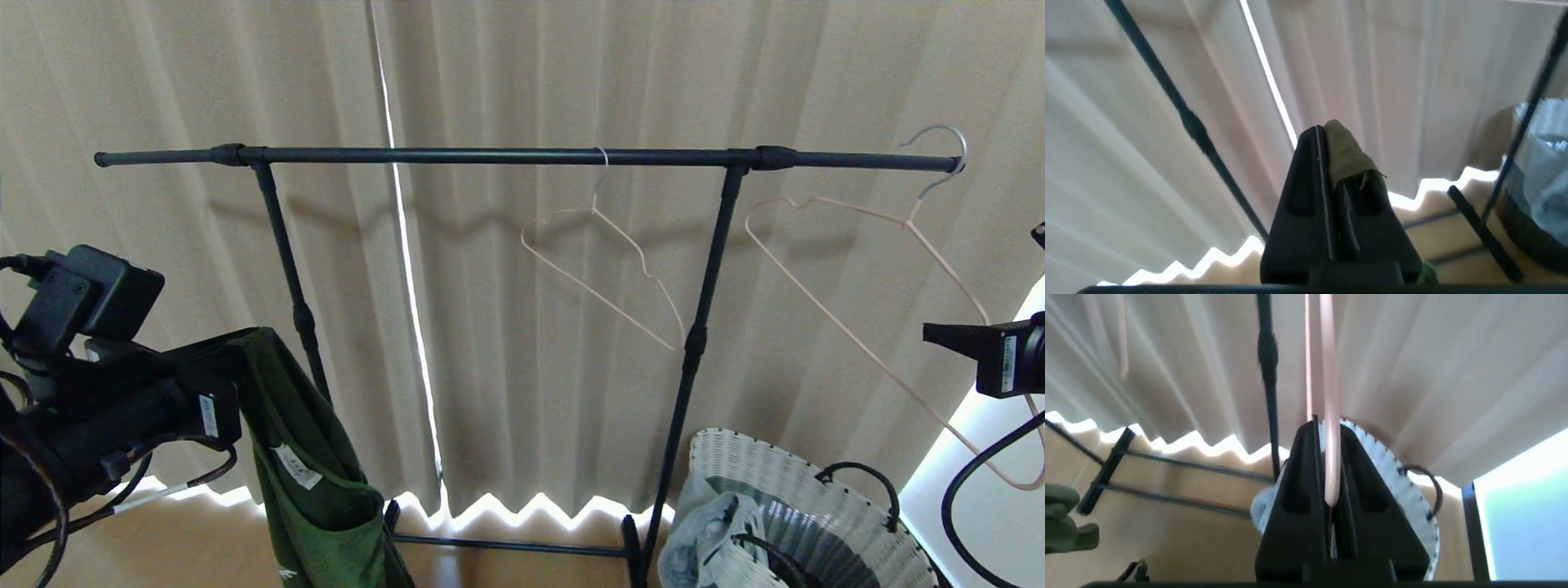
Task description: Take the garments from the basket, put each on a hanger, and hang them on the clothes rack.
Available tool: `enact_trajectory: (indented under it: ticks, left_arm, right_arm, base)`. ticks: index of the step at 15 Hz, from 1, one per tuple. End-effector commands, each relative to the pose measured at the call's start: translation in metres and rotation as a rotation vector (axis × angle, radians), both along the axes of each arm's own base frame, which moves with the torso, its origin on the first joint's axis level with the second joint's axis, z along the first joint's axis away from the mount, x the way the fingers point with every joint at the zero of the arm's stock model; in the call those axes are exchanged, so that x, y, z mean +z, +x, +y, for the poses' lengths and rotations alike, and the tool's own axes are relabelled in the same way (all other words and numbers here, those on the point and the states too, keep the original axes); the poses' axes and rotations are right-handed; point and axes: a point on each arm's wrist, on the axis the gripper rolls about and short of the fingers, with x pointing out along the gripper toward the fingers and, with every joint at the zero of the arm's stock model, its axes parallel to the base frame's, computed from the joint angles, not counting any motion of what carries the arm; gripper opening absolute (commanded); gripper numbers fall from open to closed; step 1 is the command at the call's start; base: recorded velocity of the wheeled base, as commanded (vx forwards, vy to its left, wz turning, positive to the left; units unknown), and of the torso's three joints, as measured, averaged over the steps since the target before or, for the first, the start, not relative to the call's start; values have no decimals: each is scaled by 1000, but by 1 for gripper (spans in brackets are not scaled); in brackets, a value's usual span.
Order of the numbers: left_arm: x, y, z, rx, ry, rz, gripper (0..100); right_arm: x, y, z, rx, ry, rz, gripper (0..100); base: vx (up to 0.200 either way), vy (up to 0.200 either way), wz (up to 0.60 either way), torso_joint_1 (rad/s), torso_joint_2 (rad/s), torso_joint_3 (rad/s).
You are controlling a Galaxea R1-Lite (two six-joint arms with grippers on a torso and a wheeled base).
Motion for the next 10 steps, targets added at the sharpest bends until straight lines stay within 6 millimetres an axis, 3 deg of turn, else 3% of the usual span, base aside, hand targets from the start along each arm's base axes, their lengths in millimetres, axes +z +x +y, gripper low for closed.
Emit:
enact_trajectory:
  ticks: [1,4,10]
  left_arm:
    - [-5,4,-1,1,6,23,0]
    - [-5,4,-1,2,5,27,0]
    - [-8,6,-8,-31,5,42,0]
  right_arm:
    - [-1,-10,1,0,-2,-9,0]
    - [-4,-10,1,3,-1,3,0]
    - [-8,-20,5,18,6,1,0]
  base:
    - [-200,0,0,2,-2,2]
    - [-200,0,0,5,2,1]
    - [0,0,0,0,0,0]
